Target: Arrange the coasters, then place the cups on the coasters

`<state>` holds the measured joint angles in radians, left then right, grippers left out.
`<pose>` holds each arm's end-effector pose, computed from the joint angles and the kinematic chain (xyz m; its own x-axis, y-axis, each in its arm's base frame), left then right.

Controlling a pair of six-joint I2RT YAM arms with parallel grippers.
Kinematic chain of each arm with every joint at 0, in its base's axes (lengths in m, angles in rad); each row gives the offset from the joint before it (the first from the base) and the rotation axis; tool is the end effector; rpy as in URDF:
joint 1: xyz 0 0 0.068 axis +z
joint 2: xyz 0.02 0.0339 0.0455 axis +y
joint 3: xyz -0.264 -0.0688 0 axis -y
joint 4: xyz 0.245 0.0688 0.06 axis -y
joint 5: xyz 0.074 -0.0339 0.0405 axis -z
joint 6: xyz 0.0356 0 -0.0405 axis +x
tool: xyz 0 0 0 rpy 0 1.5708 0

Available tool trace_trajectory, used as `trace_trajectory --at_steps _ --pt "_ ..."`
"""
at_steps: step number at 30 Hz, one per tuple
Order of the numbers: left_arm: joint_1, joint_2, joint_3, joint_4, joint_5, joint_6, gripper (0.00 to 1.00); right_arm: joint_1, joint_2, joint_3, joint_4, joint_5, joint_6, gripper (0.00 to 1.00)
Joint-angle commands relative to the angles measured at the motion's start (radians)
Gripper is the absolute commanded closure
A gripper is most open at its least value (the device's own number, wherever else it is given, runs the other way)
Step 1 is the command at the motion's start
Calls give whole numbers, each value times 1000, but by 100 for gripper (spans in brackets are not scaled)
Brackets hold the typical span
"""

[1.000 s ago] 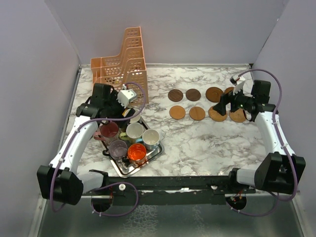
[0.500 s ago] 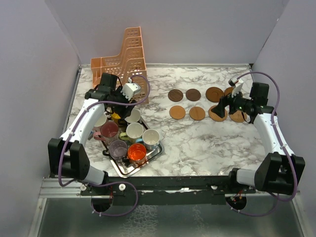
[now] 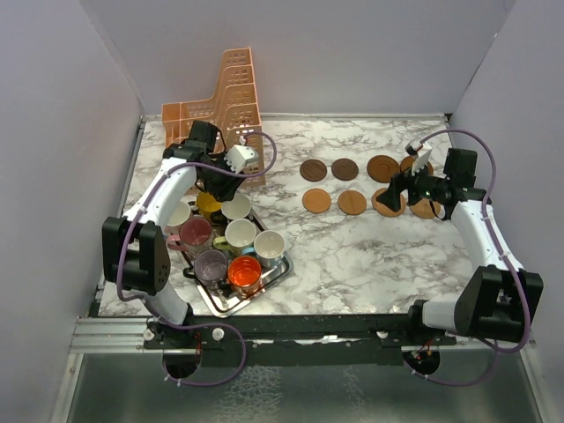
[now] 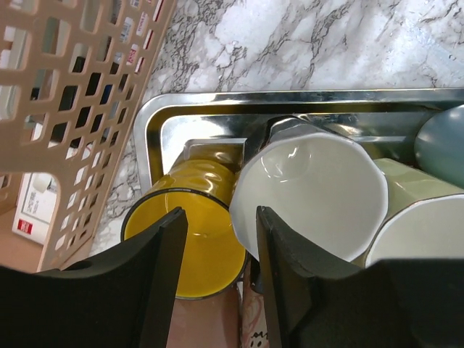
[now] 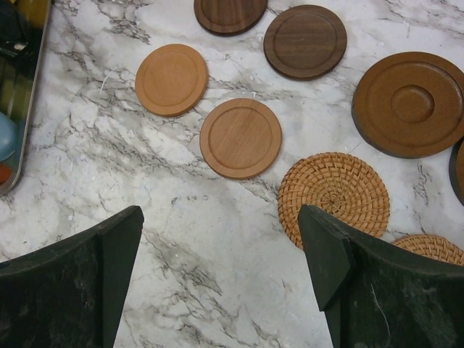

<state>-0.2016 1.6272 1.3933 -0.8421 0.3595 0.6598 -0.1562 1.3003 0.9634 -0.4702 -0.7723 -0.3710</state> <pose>0.3287 -0.0800 0.2842 -0.4661 0.6809 -0.5650 0.8059 0.5902 0.0464 0.2699 -0.0174 0.2717 -0.5325 -0.1790 -0.8273 -0.5991 0.7701 0.2190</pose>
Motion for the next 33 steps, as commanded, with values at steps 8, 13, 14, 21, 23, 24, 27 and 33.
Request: trace_trajectory --at_steps 8,13,14,21,23,24,27,33 --pt "-44 85 63 -32 105 92 55 3 -6 0 10 -21 -31 11" --pt "-59 123 72 -44 94 125 57 3 -14 -1 13 -8 -31 11" --pt "-60 127 72 -49 93 134 58 3 -16 -2 13 -9 -33 11" --pt "-63 134 70 -61 71 171 65 3 -13 2 10 -4 -39 11" --pt "-63 135 69 -62 73 179 67 3 -16 1 11 1 -40 11" --pt "-64 134 70 -62 76 186 69 3 -18 0 12 0 -39 11" --pt "-67 139 71 -64 77 199 72 3 -21 -1 14 -1 -38 11" --pt "-73 152 86 -81 80 238 80 3 -12 3 13 -3 -40 11"
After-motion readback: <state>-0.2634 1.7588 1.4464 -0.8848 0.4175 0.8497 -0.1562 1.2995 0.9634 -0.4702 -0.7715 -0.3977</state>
